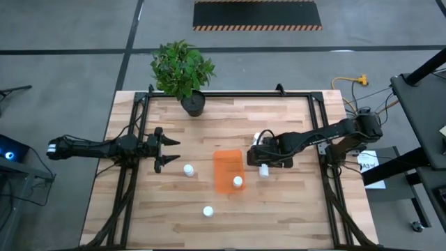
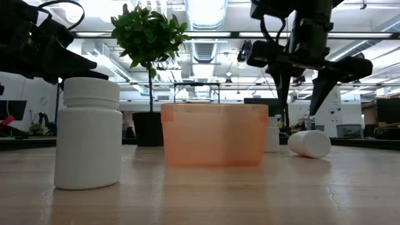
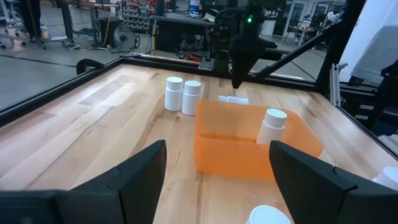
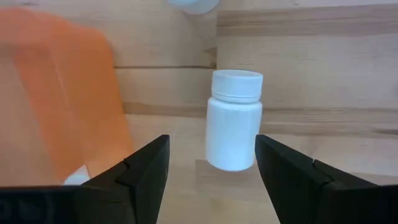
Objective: Pick and place pill bottles into a basket
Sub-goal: Put the white pill bottle into the orange container
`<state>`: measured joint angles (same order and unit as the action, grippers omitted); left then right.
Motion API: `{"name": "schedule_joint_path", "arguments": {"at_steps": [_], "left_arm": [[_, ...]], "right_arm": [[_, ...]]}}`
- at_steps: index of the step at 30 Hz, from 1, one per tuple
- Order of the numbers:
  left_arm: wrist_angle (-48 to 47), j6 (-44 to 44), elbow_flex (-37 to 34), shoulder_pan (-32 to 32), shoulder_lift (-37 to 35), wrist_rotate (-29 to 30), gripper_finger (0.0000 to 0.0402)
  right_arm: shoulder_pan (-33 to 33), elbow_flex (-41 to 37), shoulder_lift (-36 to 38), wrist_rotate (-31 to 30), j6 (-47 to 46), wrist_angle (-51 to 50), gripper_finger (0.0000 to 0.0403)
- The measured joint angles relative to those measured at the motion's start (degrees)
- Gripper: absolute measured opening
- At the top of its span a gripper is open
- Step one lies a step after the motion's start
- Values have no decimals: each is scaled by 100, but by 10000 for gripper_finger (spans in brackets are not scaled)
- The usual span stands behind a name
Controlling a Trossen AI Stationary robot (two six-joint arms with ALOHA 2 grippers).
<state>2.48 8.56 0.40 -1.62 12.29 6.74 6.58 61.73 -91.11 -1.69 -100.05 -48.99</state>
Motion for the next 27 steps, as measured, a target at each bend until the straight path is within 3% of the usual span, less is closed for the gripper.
{"name": "schedule_joint_path", "arguments": {"at_steps": [27], "left_arm": [[2, 0, -1, 2, 4, 2, 267]], "right_arm": [[-425, -14, -867, 212, 234, -45, 226]]}}
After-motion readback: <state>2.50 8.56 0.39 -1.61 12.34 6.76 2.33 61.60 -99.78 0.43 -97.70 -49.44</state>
